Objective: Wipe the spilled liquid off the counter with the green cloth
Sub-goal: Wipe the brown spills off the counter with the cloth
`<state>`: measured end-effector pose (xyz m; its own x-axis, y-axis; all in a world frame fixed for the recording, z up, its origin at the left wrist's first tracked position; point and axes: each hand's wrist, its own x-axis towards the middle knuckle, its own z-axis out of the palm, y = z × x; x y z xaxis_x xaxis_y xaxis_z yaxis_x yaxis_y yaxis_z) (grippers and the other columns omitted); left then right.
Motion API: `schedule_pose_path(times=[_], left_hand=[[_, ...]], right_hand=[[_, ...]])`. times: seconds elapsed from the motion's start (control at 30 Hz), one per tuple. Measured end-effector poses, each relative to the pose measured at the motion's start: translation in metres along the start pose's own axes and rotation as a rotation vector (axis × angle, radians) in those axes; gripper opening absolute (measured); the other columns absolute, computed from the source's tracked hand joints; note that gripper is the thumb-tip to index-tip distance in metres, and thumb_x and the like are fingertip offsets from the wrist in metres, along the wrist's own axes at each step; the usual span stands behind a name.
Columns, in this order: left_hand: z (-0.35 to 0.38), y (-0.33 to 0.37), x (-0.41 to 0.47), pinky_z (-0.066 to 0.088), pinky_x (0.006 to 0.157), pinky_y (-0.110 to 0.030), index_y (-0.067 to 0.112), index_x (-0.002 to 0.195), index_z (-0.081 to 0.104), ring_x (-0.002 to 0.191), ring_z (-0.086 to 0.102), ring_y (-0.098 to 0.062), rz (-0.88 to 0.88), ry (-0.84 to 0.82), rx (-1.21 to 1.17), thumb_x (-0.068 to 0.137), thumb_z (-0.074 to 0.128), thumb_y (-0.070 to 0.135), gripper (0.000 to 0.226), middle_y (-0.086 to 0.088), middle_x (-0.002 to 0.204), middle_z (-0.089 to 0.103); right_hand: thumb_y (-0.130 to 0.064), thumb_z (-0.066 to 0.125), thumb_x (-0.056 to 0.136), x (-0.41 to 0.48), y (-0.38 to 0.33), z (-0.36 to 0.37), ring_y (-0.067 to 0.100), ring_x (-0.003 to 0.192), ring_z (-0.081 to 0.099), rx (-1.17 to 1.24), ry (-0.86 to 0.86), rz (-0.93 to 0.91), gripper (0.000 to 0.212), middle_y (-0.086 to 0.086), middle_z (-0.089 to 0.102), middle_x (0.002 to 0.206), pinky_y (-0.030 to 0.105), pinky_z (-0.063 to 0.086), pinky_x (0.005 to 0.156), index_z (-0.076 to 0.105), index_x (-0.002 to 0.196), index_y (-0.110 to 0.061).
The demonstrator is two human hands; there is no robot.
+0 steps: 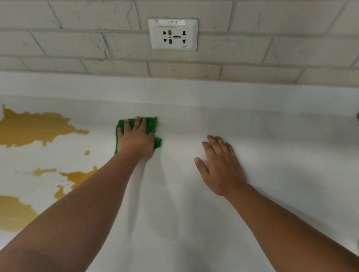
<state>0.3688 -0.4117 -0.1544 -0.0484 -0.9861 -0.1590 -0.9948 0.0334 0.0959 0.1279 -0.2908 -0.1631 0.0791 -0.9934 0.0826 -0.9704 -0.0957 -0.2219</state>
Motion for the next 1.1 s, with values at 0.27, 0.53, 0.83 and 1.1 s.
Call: schedule_pose_path(times=[0.27,0.53,0.83,1.1], left_hand=[[0.01,0.025,-0.069,-0.001,0.123,-0.04,0.025,0.155,0.025,0.152,0.004,-0.022,0.575,-0.02,-0.054,0.095,0.022,0.051,0.066,0.009,0.162,0.015],[-0.001,-0.02,0.018,0.005,0.122,-0.042,0.02,0.156,0.023,0.151,0.007,-0.024,0.187,0.048,-0.081,0.099,0.026,0.041,0.061,0.003,0.164,0.014],[-0.004,0.096,0.054,0.003,0.122,-0.048,0.016,0.158,0.009,0.152,0.002,-0.028,0.216,0.0,0.056,0.101,0.023,0.042,0.064,-0.001,0.165,0.003],[0.01,0.083,-0.001,-0.002,0.123,-0.036,0.029,0.156,0.02,0.151,0.0,-0.013,0.716,-0.028,-0.027,0.098,0.025,0.05,0.062,0.014,0.163,0.01]], right_hand=[[-0.061,0.016,0.095,0.001,0.001,0.001,0.028,0.149,0.018,-0.009,-0.016,0.073,0.077,0.011,0.029,0.159,0.048,0.014,0.122,0.037,0.148,-0.009],[-0.064,0.017,0.089,0.026,0.029,-0.017,0.033,0.143,0.03,-0.021,0.025,0.082,0.079,0.013,0.044,0.15,0.048,0.025,0.118,0.055,0.133,-0.01],[-0.063,0.009,0.092,0.025,0.073,-0.005,0.029,0.149,0.021,-0.047,0.03,0.181,0.08,0.007,0.03,0.16,0.051,0.017,0.12,0.041,0.146,-0.014],[-0.065,0.005,0.092,0.024,0.074,-0.007,0.027,0.151,0.015,-0.062,0.012,0.178,0.083,0.005,0.024,0.162,0.049,0.013,0.122,0.035,0.15,-0.015]])
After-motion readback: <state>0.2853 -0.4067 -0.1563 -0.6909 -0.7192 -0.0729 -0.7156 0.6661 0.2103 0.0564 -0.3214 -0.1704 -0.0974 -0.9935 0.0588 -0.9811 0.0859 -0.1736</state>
